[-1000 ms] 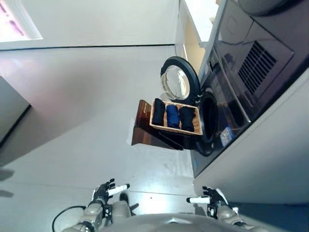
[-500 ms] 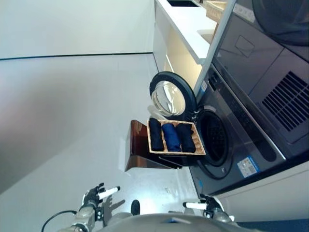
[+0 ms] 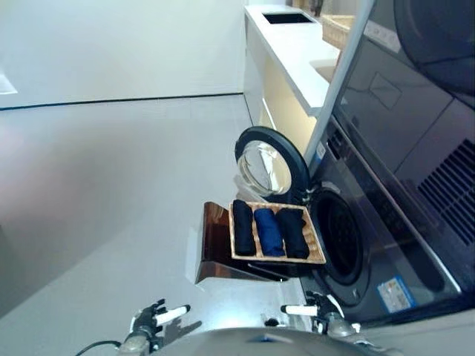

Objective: Pick up the clothes and place them into the washing machine

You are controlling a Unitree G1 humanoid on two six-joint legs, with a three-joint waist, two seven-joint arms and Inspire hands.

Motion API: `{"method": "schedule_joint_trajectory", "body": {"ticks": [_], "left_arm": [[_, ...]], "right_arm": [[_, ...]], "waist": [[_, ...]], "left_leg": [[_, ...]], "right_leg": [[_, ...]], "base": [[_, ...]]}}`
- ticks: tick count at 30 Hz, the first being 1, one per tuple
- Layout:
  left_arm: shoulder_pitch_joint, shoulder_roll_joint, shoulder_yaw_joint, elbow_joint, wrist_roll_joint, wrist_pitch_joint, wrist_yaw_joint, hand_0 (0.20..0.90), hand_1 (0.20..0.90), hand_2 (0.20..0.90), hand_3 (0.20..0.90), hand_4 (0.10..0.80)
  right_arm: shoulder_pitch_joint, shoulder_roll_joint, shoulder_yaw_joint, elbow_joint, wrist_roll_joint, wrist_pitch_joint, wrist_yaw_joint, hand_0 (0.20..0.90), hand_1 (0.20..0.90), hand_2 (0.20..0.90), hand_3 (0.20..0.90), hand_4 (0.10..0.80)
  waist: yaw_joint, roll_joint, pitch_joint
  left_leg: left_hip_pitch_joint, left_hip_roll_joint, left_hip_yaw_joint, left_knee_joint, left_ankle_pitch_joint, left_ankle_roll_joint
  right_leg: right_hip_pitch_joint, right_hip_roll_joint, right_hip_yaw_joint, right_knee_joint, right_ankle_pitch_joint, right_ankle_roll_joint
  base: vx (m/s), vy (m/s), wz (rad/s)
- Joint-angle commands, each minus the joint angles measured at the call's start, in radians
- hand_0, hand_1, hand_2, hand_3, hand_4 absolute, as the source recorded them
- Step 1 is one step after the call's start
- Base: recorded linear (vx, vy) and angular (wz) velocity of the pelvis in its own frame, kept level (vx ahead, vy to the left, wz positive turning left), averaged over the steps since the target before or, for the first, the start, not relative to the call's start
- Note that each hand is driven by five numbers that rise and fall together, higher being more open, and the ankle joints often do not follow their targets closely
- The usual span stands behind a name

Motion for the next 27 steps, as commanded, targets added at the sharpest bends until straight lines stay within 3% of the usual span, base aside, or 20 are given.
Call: {"method": "schedule_joint_trajectory", "body": {"ticks": [1,2,3,4,6,7,8,9,10,12,13,14,17,20,21,22,24,27], "left_arm": [[-0.076,0.006,0.024,-0.053,-0.016,-0.051,0.0,0.9,0.9,0.9,0.9,0.8],[-0.076,0.003,0.026,-0.058,-0.021,-0.052,-0.001,0.9,0.9,0.9,0.9,0.8],[-0.076,0.003,0.026,-0.058,-0.021,-0.052,-0.001,0.9,0.9,0.9,0.9,0.8],[-0.069,-0.002,0.052,-0.055,-0.049,-0.052,-0.004,0.9,0.9,0.9,0.9,0.8],[-0.047,-0.003,0.071,-0.048,-0.06,-0.05,-0.007,0.9,0.9,0.9,0.9,0.8],[-0.047,-0.003,0.071,-0.048,-0.06,-0.05,-0.007,0.9,0.9,0.9,0.9,0.8],[-0.04,0.0,0.08,-0.028,-0.061,-0.049,-0.006,0.9,0.9,0.9,0.9,0.8],[-0.034,0.003,0.086,-0.012,-0.063,-0.048,-0.004,0.9,0.9,0.9,0.9,0.8],[-0.029,0.005,0.087,0.0,-0.067,-0.051,0.005,0.9,0.9,0.9,0.9,0.8],[-0.029,0.007,0.091,0.002,-0.072,-0.049,0.008,0.9,0.9,0.9,0.9,0.8],[-0.026,0.013,0.102,0.004,-0.074,-0.052,0.014,0.9,0.9,0.9,0.9,0.8],[-0.026,0.013,0.102,0.004,-0.073,-0.052,0.014,0.9,0.9,0.9,0.9,0.8],[-0.006,0.029,0.106,-0.015,-0.071,-0.059,0.011,0.9,0.9,0.9,0.9,0.8],[0.0,0.04,0.112,-0.02,-0.07,-0.059,0.013,0.9,0.9,0.9,0.9,0.8],[-0.001,0.046,0.114,-0.034,-0.077,-0.06,0.014,0.9,0.9,0.9,0.9,0.8],[0.006,0.056,0.113,-0.076,-0.092,-0.066,0.016,0.9,0.9,0.9,0.9,0.8],[0.001,0.063,0.107,-0.109,-0.11,-0.072,0.013,0.9,0.9,0.9,0.9,0.8],[-0.003,0.048,0.095,-0.165,-0.141,-0.077,0.016,0.9,0.9,0.9,0.9,0.8]], "right_arm": [[-0.065,-0.041,0.002,-0.005,0.062,-0.049,-0.014,0.9,0.9,0.9,0.9,0.8],[-0.069,-0.041,-0.006,-0.005,0.091,-0.053,-0.01,0.9,0.9,0.9,0.9,0.8],[-0.07,-0.041,-0.006,-0.005,0.091,-0.053,-0.009,0.9,0.9,0.9,0.9,0.8],[-0.087,-0.048,-0.031,-0.001,0.149,-0.057,0.0,0.9,0.9,0.9,0.9,0.8],[-0.109,-0.055,-0.041,0.012,0.17,-0.059,-0.007,0.9,0.9,0.9,0.9,0.8],[-0.109,-0.055,-0.041,0.012,0.171,-0.059,-0.007,0.9,0.9,0.9,0.9,0.8],[-0.117,-0.055,-0.052,0.018,0.2,-0.06,-0.006,0.9,0.9,0.9,0.9,0.8],[-0.122,-0.061,-0.06,0.025,0.218,-0.062,-0.005,0.9,0.9,0.9,0.9,0.8],[-0.127,-0.066,-0.066,0.024,0.234,-0.067,-0.013,0.9,0.9,0.9,0.9,0.8],[-0.133,-0.07,-0.073,0.02,0.249,-0.066,-0.014,0.9,0.9,0.9,0.9,0.8],[-0.146,-0.078,-0.079,0.019,0.252,-0.065,-0.015,0.9,0.9,0.9,0.9,0.8],[-0.146,-0.078,-0.079,0.019,0.252,-0.065,-0.015,0.9,0.9,0.9,0.9,0.8],[-0.159,-0.077,-0.096,0.015,0.246,-0.06,-0.023,0.9,0.9,0.9,0.9,0.8],[-0.185,-0.072,-0.069,0.011,0.207,-0.052,-0.03,0.9,0.9,0.9,0.9,0.8],[-0.205,-0.073,-0.054,0.005,0.188,-0.047,-0.04,0.9,0.9,0.9,0.9,0.8],[-0.247,-0.076,-0.031,0.003,0.179,-0.039,-0.05,0.9,0.9,0.9,0.9,0.8],[-0.269,-0.086,-0.019,-0.001,0.175,-0.037,-0.068,0.9,0.9,0.9,0.9,0.8],[-0.348,-0.102,0.004,-0.004,0.181,-0.032,-0.105,0.9,0.9,0.9,0.9,0.8]], "waist": [[0.022,-0.049,0.029],[0.036,-0.055,0.05],[0.035,-0.053,0.05],[0.062,-0.064,0.072],[0.076,-0.063,0.066],[0.079,-0.063,0.069],[0.084,-0.059,0.058],[0.096,-0.048,0.056],[0.106,-0.02,0.045],[0.109,-0.008,0.037],[0.123,0.003,0.021],[0.124,0.002,0.023],[0.145,-0.001,-0.01],[0.174,0.0,-0.009],[0.189,0.008,-0.001],[0.207,0.012,0.015],[0.192,0.01,0.033],[0.205,0.026,0.064]], "left_leg": [[-0.122,0.007,-0.038,0.377,0.029,-0.076],[-0.171,-0.016,-0.064,0.479,0.05,-0.07],[-0.176,-0.015,-0.066,0.487,0.047,-0.07],[-0.249,-0.053,-0.091,0.576,0.057,-0.055],[-0.286,-0.021,-0.067,0.487,0.041,-0.051],[-0.281,-0.02,-0.064,0.485,0.039,-0.051],[-0.284,0.001,-0.061,0.387,0.039,-0.055],[-0.264,0.014,-0.061,0.237,0.053,-0.064],[-0.259,0.026,-0.081,0.079,0.122,-0.08],[-0.26,0.023,-0.074,0.029,0.146,-0.082],[-0.248,-0.002,-0.097,0.022,0.138,-0.078],[-0.246,-0.003,-0.096,0.023,0.137,-0.077],[-0.234,-0.041,-0.064,0.068,0.088,-0.052],[-0.229,-0.044,-0.028,0.08,0.062,-0.033],[-0.231,-0.039,-0.015,0.082,0.059,-0.031],[-0.234,-0.041,-0.001,0.083,0.051,-0.04],[-0.244,-0.052,-0.011,0.096,0.043,-0.042],[-0.284,-0.05,-0.01,0.082,0.056,-0.047]], "right_leg": [[0.034,0.007,0.051,-0.032,0.001,-0.021],[0.044,0.005,0.056,-0.028,-0.002,-0.031],[0.043,0.007,0.055,-0.027,-0.002,-0.032],[0.063,0.008,0.069,-0.026,-0.015,-0.045],[0.078,0.01,0.076,-0.034,-0.032,-0.035],[0.081,0.01,0.079,-0.034,-0.033,-0.035],[0.092,0.015,0.083,-0.042,-0.045,-0.025],[0.12,0.024,0.099,-0.056,-0.058,-0.013],[0.153,0.037,0.114,-0.071,-0.079,-0.006],[0.174,0.038,0.118,-0.076,-0.093,-0.001],[0.2,0.029,0.135,-0.078,-0.11,0.009],[0.201,0.028,0.136,-0.078,-0.111,0.01],[0.208,-0.036,0.135,-0.027,-0.126,0.047],[0.163,-0.063,0.095,0.055,-0.117,0.063],[0.123,-0.076,0.046,0.087,-0.106,0.065],[0.075,-0.092,-0.054,0.048,-0.076,0.053],[0.088,-0.084,-0.019,0.006,-0.07,0.049],[0.065,-0.092,-0.058,-0.046,-0.048,0.053]], "base": [[0.031,-0.218,0.22],[0.028,-0.214,0.13],[0.065,-0.146,-0.02],[0.12,-0.091,-0.21],[0.168,-0.051,-0.22],[0.194,0.018,-0.26],[0.244,0.036,-0.19],[0.42,0.098,-0.08],[0.405,0.12,-0.05],[0.289,0.108,-0.06],[0.206,0.077,-0.14],[0.408,0.191,-0.46],[0.313,0.174,-0.71],[0.099,0.079,-0.71],[-0.057,0.025,-0.83],[-0.016,0.018,-0.97],[0.004,-0.031,-0.48],[-0.104,-0.016,0.2]]}}
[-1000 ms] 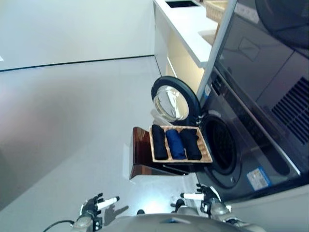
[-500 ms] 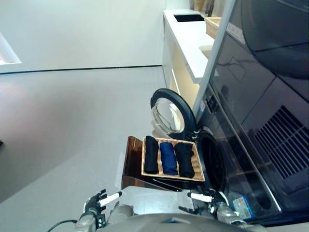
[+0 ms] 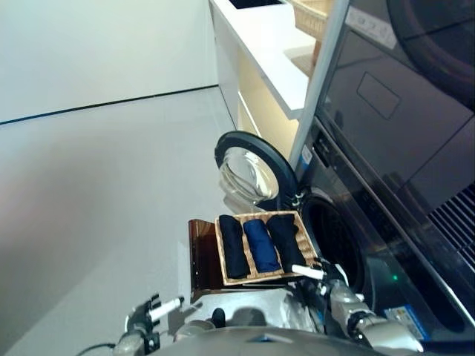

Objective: Pick up the clothes and place them into the washing machine

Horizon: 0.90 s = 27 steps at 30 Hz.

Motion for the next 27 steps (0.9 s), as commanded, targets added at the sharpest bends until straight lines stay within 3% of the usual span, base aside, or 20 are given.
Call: {"method": "schedule_joint_trajectory", "body": {"ticks": [1,2,7,12,20,23,27], "left_arm": [[-0.011,0.031,0.003,-0.09,-0.065,-0.058,0.015,0.9,0.9,0.9,0.9,0.8],[-0.011,0.031,0.003,-0.09,-0.065,-0.058,0.015,0.9,0.9,0.9,0.9,0.8],[-0.003,0.024,-0.126,-0.308,-0.172,-0.074,-0.028,0.9,0.9,0.9,0.9,0.8],[-0.01,0.038,-0.135,-0.358,-0.183,-0.082,-0.009,0.9,0.9,0.9,0.9,0.8],[-0.013,0.042,-0.126,-0.36,-0.195,-0.085,0.013,0.9,0.9,0.9,0.9,0.8],[-0.019,0.04,-0.128,-0.358,-0.202,-0.091,0.033,0.9,0.9,0.9,0.9,0.8],[-0.042,0.039,-0.163,-0.385,-0.195,-0.115,0.091,0.9,0.9,0.9,0.9,0.8]], "right_arm": [[-0.19,-0.068,0.049,-0.027,-0.003,-0.039,-0.089,0.9,0.9,0.9,0.9,0.8],[-0.19,-0.068,0.049,-0.027,-0.003,-0.039,-0.089,0.9,0.9,0.9,0.9,0.8],[-0.461,-0.167,0.109,0.027,0.022,-0.026,-0.133,0.9,0.9,0.9,0.9,0.8],[-0.584,-0.21,0.135,0.057,0.049,-0.023,-0.159,0.9,0.9,0.9,0.9,0.8],[-0.682,-0.263,0.144,0.13,0.044,-0.012,-0.185,0.9,0.9,0.9,0.9,0.8],[-0.762,-0.285,0.18,0.18,-0.021,0.009,-0.228,0.9,0.9,0.9,0.9,0.8],[-0.832,-0.288,0.277,0.216,-0.236,0.064,-0.339,0.9,0.9,0.9,0.9,0.8]], "waist": [[0.038,-0.022,0.052],[0.038,-0.022,0.052],[0.048,0.055,0.161],[0.06,0.059,0.189],[0.084,0.083,0.212],[0.092,0.094,0.234],[0.097,0.11,0.267]], "left_leg": [[-0.183,-0.025,-0.041,0.107,-0.041,-0.056],[-0.183,-0.025,-0.041,0.107,-0.041,-0.056],[-0.384,-0.041,-0.045,0.183,-0.029,-0.042],[-0.477,-0.045,-0.03,0.203,-0.026,-0.035],[-0.554,-0.061,-0.029,0.23,-0.032,-0.039],[-0.578,-0.066,-0.023,0.232,-0.032,-0.039],[-0.604,-0.077,-0.021,0.244,-0.033,-0.041]], "right_leg": [[0.043,-0.026,-0.04,-0.126,0.066,0.002],[0.043,-0.026,-0.04,-0.126,0.066,0.002],[-0.205,-0.045,-0.007,-0.008,0.066,-0.013],[-0.309,-0.048,0.026,0.038,0.066,-0.012],[-0.38,-0.064,0.03,0.064,0.062,-0.01],[-0.396,-0.068,0.036,0.061,0.067,-0.008],[-0.405,-0.071,0.036,0.056,0.075,-0.008]], "base": [[-0.181,-0.002,-0.01],[-0.212,0.027,-0.07],[-0.235,0.076,0.01],[-0.001,0.063,-0.19],[0.046,0.057,0.03],[0.058,0.085,0.02],[0.031,0.058,0.0]]}}
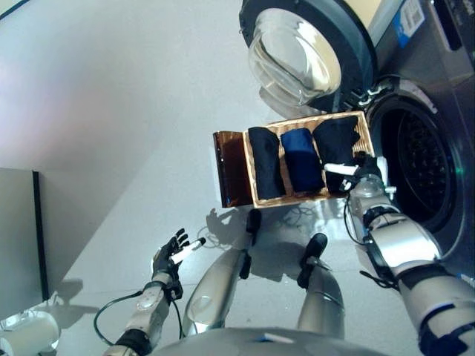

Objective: Pick up the clothes and place them into the washing machine

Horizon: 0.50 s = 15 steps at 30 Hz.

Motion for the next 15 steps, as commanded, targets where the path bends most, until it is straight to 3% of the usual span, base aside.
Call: {"method": "schedule_joint_trajectory", "body": {"ticks": [1,4,5,15], "left_arm": [[-0.013,0.053,-0.011,-0.051,-0.016,-0.078,0.07,0.9,0.9,0.9,0.9,0.8],[-0.028,0.057,-0.027,-0.071,-0.029,-0.086,0.09,0.9,0.9,0.9,0.9,0.8],[-0.032,0.058,-0.032,-0.077,-0.031,-0.089,0.098,0.9,0.9,0.9,0.9,0.8],[-0.046,0.054,-0.063,-0.134,-0.049,-0.097,0.129,0.9,0.9,0.9,0.9,0.8]], "right_arm": [[-0.135,-0.084,0.11,0.018,-0.174,0.021,-0.116,0.9,0.9,0.9,0.9,0.8],[-0.157,-0.092,0.138,0.032,-0.214,0.039,-0.115,0.9,0.9,0.9,0.9,0.8],[-0.169,-0.094,0.16,0.037,-0.253,0.051,-0.129,0.9,0.9,0.9,0.9,0.8],[-0.228,-0.129,0.19,0.05,-0.325,0.088,-0.146,0.9,0.9,0.9,0.9,0.8]], "waist": [[0.011,0.008,0.027],[0.013,0.01,0.04],[0.014,0.007,0.042],[0.022,0.019,0.071]], "left_leg": [[-0.095,-0.033,-0.005,0.103,-0.069,-0.063],[-0.105,-0.041,-0.003,0.106,-0.07,-0.065],[-0.096,-0.046,-0.007,0.111,-0.101,-0.071],[-0.141,-0.059,-0.005,0.126,-0.103,-0.072]], "right_leg": [[0.157,-0.005,-0.008,-0.158,0.043,0.007],[0.158,-0.008,-0.009,-0.169,0.05,0.007],[0.167,-0.01,-0.003,-0.168,0.029,0.013],[0.138,-0.013,-0.004,-0.171,0.037,0.009]], "base": [[0.032,0.065,0.03],[0.059,0.025,0.02],[0.119,0.015,0.06],[0.021,0.009,0.01]]}}
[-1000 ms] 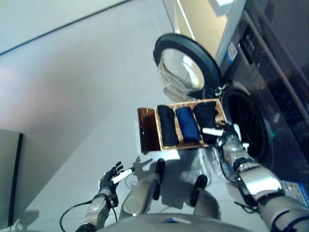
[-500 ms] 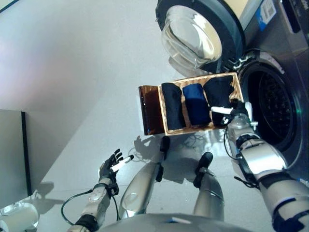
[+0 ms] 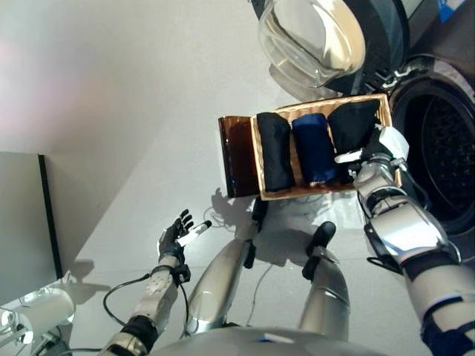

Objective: Pick up the clothes and place them into the washing machine

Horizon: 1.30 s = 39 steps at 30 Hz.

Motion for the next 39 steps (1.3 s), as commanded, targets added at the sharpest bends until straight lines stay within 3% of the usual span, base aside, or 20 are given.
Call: {"method": "schedule_joint_trajectory", "body": {"ticks": [1,9,14,17,19,24,26,27,28,29,30,39], "left_arm": [[0.005,0.053,0.019,-0.048,-0.028,-0.054,0.04,0.9,0.9,0.9,0.9,0.8],[0.01,0.053,0.009,-0.114,-0.035,-0.059,0.059,0.9,0.9,0.9,0.9,0.8],[0.018,0.054,0.013,-0.136,-0.035,-0.065,0.066,0.9,0.9,0.9,0.9,0.8],[0.016,0.053,0.016,-0.158,-0.039,-0.071,0.066,0.9,0.9,0.9,0.9,0.8],[0.017,0.05,0.02,-0.162,-0.039,-0.074,0.068,0.9,0.9,0.9,0.9,0.8],[0.015,0.044,0.02,-0.163,-0.04,-0.084,0.068,0.9,0.9,0.9,0.9,0.8],[0.015,0.042,0.023,-0.166,-0.046,-0.087,0.071,0.9,0.9,0.9,0.9,0.8],[0.011,0.042,0.025,-0.164,-0.049,-0.087,0.074,0.9,0.9,0.9,0.9,0.8],[0.011,0.042,0.026,-0.164,-0.049,-0.087,0.074,0.9,0.9,0.9,0.9,0.8],[0.009,0.043,0.026,-0.163,-0.049,-0.088,0.075,0.9,0.9,0.9,0.9,0.8],[0.013,0.045,0.029,-0.176,-0.052,-0.088,0.076,0.9,0.9,0.9,0.9,0.8],[0.028,0.041,0.034,-0.122,-0.073,-0.085,0.08,0.9,0.9,0.9,0.9,0.8]], "right_arm": [[-0.148,-0.104,0.084,0.011,-0.058,0.011,-0.082,0.9,0.9,0.9,0.9,0.8],[-0.196,-0.192,0.111,0.027,-0.133,0.051,-0.106,0.9,0.9,0.9,0.9,0.8],[-0.208,-0.204,0.141,0.024,-0.182,0.068,-0.105,0.9,0.9,0.9,0.9,0.8],[-0.204,-0.204,0.161,0.02,-0.211,0.075,-0.091,0.793,0.793,0.793,0.793,0.724],[-0.204,-0.201,0.165,0.018,-0.217,0.075,-0.091,0.79,0.79,0.79,0.79,0.722],[-0.192,-0.172,0.185,0.019,-0.251,0.078,-0.078,0.9,0.9,0.9,0.9,0.8],[-0.193,-0.161,0.187,0.021,-0.254,0.078,-0.074,0.9,0.9,0.9,0.9,0.8],[-0.196,-0.154,0.19,0.022,-0.256,0.079,-0.071,0.746,0.746,0.746,0.746,0.69],[-0.197,-0.154,0.19,0.022,-0.256,0.079,-0.071,0.475,0.475,0.475,0.475,0.496],[-0.202,-0.149,0.195,0.024,-0.259,0.08,-0.066,0.475,0.475,0.475,0.475,0.496],[-0.206,-0.142,0.201,0.026,-0.265,0.08,-0.062,0.2,0.2,0.2,0.2,0.3],[-0.203,-0.085,0.196,0.025,-0.25,0.08,-0.066,0.2,0.2,0.2,0.2,0.3]], "waist": [[0.006,0.004,0.027],[0.02,0.044,0.037],[0.028,0.068,0.034],[0.033,0.08,0.031],[0.038,0.09,0.029],[0.048,0.102,0.033],[0.048,0.105,0.038],[0.048,0.107,0.042],[0.048,0.107,0.042],[0.047,0.109,0.047],[0.044,0.111,0.053],[0.031,0.102,0.059]], "left_leg": [[-0.099,-0.047,-0.002,0.126,-0.103,-0.076],[-0.157,-0.06,0.002,0.146,-0.1,-0.073],[-0.18,-0.067,0.004,0.156,-0.1,-0.07],[-0.202,-0.073,0.002,0.165,-0.099,-0.067],[-0.216,-0.076,0.001,0.171,-0.098,-0.067],[-0.246,-0.083,-0.006,0.195,-0.1,-0.064],[-0.267,-0.084,-0.008,0.216,-0.102,-0.063],[-0.276,-0.085,-0.011,0.226,-0.103,-0.064],[-0.277,-0.085,-0.01,0.227,-0.104,-0.064],[-0.283,-0.085,-0.012,0.234,-0.104,-0.064],[-0.299,-0.086,-0.012,0.249,-0.105,-0.065],[-0.281,-0.079,-0.012,0.238,-0.096,-0.068]], "right_leg": [[0.173,-0.002,-0.002,-0.167,0.033,-0.003],[0.095,-0.02,0.0,-0.105,0.023,-0.005],[0.06,-0.029,0.007,-0.074,0.012,-0.005],[0.035,-0.036,0.011,-0.052,0.008,-0.005],[0.016,-0.041,0.011,-0.033,0.003,-0.004],[-0.018,-0.045,0.012,0.012,-0.018,-0.007],[-0.041,-0.045,0.017,0.042,-0.027,-0.009],[-0.053,-0.045,0.016,0.059,-0.035,-0.011],[-0.054,-0.045,0.016,0.06,-0.035,-0.011],[-0.067,-0.044,0.016,0.08,-0.041,-0.012],[-0.086,-0.045,0.017,0.106,-0.048,-0.015],[-0.086,-0.041,0.013,0.125,-0.058,-0.018]], "base": [[-0.003,0.029,0.03],[0.0,0.025,0.04],[0.012,0.031,0.04],[0.008,0.041,0.0],[0.001,0.006,0.02],[0.004,0.013,0.1],[-0.025,-0.003,0.06],[-0.024,-0.012,0.08],[-0.03,-0.014,0.07],[-0.038,-0.012,0.11],[-0.038,-0.012,0.14],[-0.011,0.005,0.07]]}}
